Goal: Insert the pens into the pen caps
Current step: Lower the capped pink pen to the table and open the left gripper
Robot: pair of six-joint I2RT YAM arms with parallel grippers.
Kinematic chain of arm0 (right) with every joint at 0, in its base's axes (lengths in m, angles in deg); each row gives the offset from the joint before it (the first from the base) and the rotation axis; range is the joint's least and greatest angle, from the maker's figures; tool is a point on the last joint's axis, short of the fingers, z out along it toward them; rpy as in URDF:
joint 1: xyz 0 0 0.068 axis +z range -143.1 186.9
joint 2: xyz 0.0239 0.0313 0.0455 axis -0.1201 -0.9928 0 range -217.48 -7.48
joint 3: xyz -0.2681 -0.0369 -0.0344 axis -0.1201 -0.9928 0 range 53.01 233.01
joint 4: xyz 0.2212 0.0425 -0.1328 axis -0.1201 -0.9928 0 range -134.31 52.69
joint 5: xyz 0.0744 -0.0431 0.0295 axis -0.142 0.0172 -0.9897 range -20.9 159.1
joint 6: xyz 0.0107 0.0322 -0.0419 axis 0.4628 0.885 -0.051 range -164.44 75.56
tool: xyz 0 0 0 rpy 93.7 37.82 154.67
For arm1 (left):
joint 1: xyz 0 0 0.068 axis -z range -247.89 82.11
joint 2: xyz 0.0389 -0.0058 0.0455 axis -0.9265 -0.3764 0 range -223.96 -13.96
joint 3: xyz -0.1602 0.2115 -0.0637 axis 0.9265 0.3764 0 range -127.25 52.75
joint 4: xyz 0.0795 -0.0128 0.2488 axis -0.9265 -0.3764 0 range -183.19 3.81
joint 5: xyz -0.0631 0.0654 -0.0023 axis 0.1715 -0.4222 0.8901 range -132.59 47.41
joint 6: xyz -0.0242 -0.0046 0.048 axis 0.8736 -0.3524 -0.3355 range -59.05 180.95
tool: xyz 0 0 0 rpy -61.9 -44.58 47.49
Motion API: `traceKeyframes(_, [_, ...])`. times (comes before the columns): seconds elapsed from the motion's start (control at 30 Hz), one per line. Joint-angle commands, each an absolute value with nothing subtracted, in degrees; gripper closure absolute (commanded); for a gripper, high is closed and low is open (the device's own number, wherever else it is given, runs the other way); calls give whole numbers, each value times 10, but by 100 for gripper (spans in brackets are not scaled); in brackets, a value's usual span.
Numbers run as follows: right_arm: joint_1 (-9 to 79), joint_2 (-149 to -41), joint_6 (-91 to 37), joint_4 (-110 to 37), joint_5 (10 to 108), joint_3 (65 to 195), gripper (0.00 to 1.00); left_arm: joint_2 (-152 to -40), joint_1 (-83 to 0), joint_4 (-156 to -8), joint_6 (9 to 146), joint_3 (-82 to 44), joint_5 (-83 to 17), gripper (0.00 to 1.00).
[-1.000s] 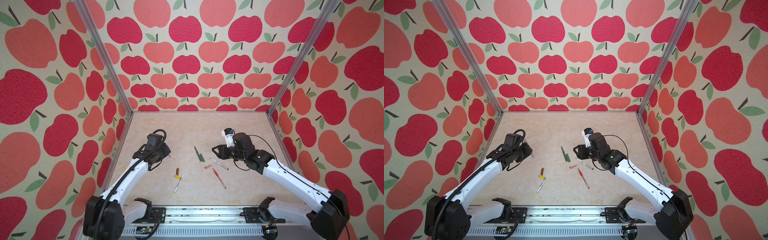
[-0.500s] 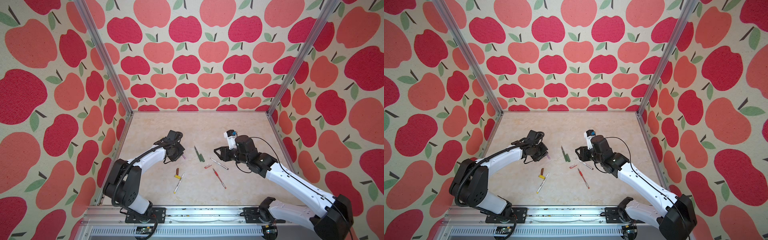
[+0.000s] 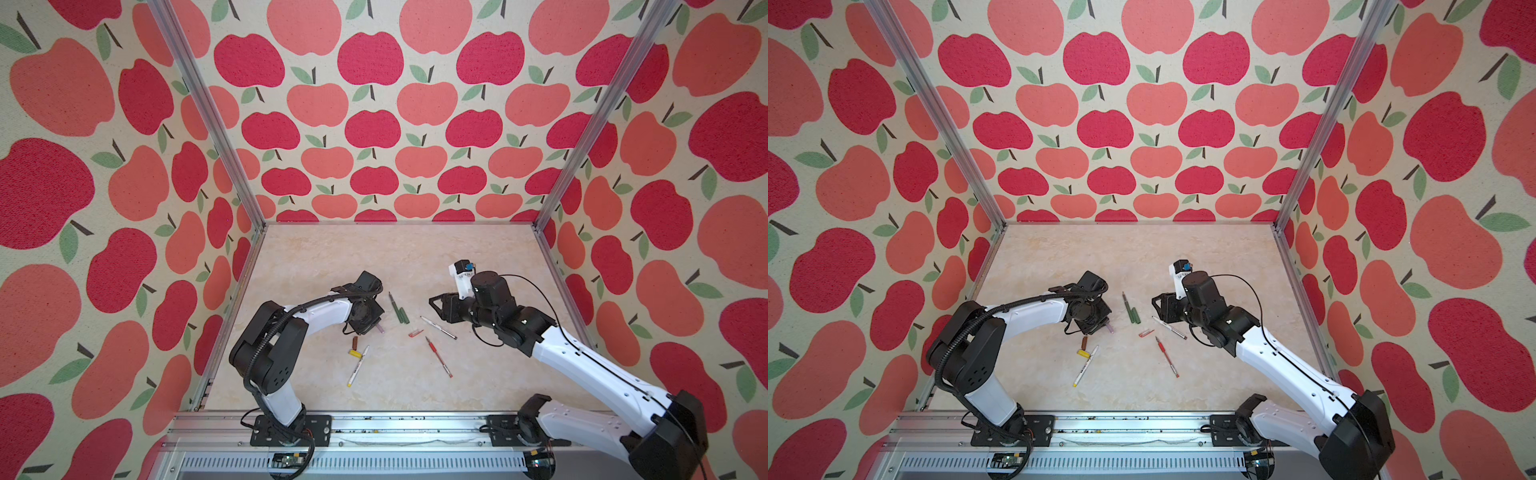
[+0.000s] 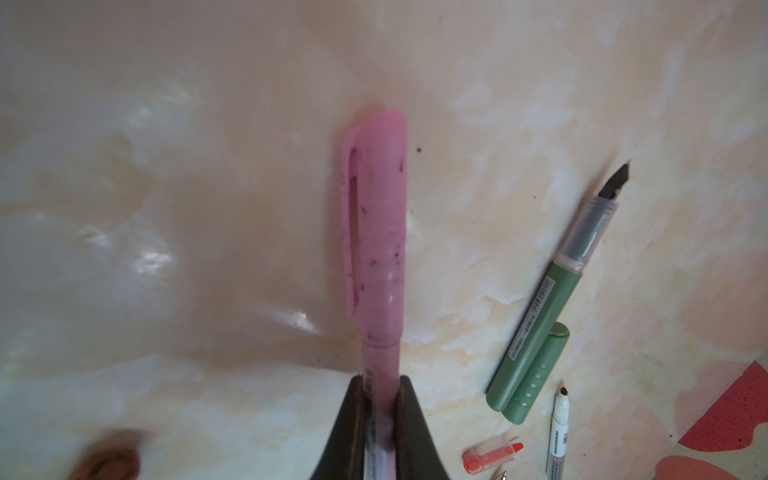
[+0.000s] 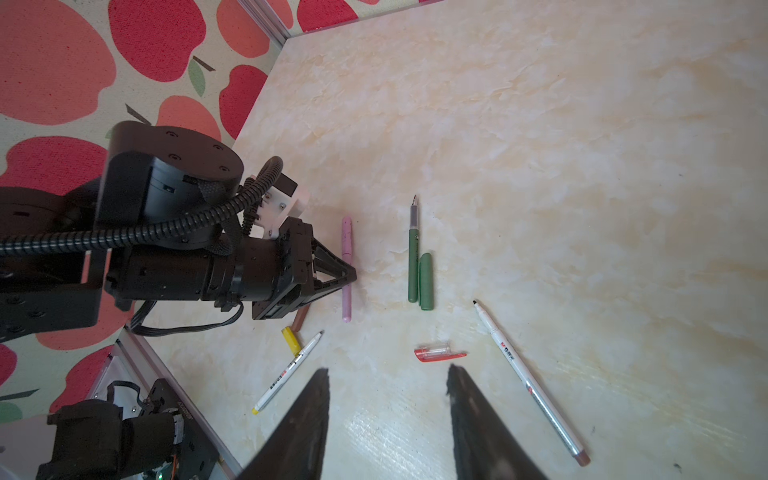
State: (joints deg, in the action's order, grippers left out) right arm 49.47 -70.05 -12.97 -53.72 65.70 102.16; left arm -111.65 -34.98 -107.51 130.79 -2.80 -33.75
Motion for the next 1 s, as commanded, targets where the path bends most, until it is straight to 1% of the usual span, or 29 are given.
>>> traceKeyframes(0.0, [490, -686, -142, -538, 669, 1017, 51, -1129, -347, -1079, 1324, -39, -356, 97])
traceKeyframes(0.13, [490, -681, -143, -542, 671, 1017, 51, -1136, -347, -1077, 1323, -39, -356, 92])
traceKeyframes(0.3, [490, -678, -143, -546, 673, 1017, 51, -1138, -348, -1074, 1321, -38, -356, 83])
traceKeyframes(0.4, [490, -676, -143, -549, 674, 1018, 51, -1135, -349, -1074, 1320, -39, -354, 75])
traceKeyframes(0.5, [490, -676, -144, -553, 675, 1020, 51, -1130, -353, -1073, 1316, -40, -350, 62])
traceKeyframes(0.7, [490, -675, -144, -575, 677, 1025, 51, -1098, -358, -1067, 1284, -43, -346, 46])
traceKeyframes(0.8, [490, -670, -142, -598, 681, 1029, 50, -1063, -356, -1065, 1244, -41, -359, 40])
traceKeyframes(0.97, [490, -649, -135, -644, 695, 1032, 49, -969, -355, -1061, 1168, -19, -392, 28])
